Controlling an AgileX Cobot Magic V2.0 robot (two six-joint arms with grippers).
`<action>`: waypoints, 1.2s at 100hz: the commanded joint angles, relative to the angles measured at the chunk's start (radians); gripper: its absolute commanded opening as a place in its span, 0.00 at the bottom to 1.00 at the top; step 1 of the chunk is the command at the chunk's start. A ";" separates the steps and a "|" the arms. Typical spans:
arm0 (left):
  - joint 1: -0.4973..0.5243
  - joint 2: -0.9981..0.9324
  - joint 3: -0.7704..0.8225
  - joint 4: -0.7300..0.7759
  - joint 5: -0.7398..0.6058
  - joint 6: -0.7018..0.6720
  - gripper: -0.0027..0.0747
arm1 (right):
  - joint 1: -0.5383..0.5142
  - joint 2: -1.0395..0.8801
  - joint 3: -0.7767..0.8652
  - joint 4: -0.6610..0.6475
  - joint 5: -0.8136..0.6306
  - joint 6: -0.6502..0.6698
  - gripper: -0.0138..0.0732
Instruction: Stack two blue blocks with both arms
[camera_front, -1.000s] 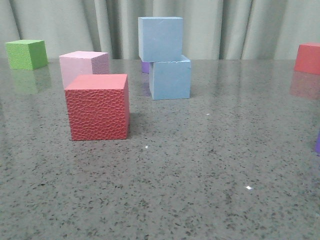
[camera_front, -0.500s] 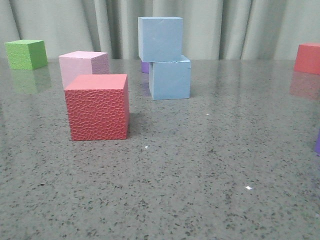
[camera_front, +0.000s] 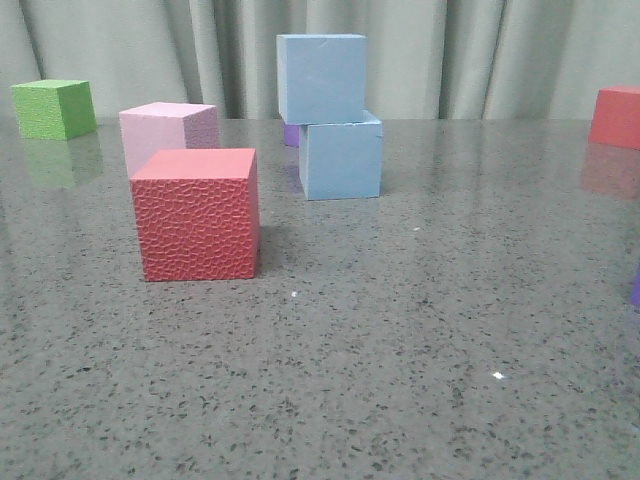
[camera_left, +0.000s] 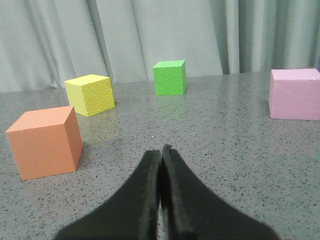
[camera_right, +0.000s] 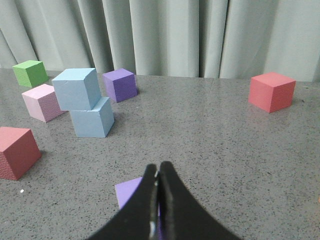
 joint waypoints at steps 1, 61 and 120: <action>-0.001 -0.036 0.025 -0.011 -0.090 -0.008 0.01 | -0.008 -0.010 -0.018 -0.024 -0.081 -0.006 0.08; -0.001 -0.036 0.025 -0.011 -0.090 -0.008 0.01 | -0.008 -0.010 -0.018 -0.024 -0.081 -0.006 0.08; -0.001 -0.036 0.025 -0.011 -0.090 -0.008 0.01 | -0.237 -0.003 0.184 0.051 -0.435 -0.050 0.08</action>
